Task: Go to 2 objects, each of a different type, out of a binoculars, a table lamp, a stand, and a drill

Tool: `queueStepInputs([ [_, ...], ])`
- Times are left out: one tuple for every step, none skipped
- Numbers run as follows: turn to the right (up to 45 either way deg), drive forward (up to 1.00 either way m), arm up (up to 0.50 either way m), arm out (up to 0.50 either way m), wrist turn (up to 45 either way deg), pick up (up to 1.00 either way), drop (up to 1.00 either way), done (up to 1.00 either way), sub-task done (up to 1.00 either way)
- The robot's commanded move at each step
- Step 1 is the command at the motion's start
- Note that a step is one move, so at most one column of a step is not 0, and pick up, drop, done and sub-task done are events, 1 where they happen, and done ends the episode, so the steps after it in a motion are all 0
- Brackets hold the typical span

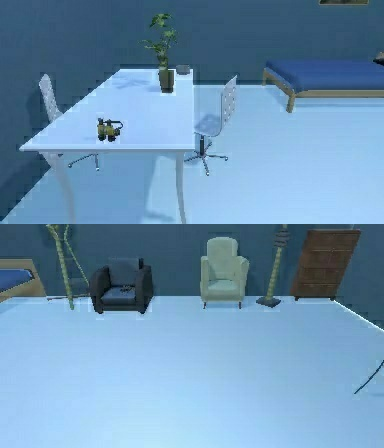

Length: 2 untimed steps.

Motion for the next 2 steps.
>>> queueStepInputs([
  [-45.0, 0.00, 0.00, 0.00, 0.0, 0.00, 0.00, 0.00, 0.00],
  [-6.0, 0.00, 0.00, 0.00, 0.0, 0.00, 0.00, 0.00, 0.00],
])
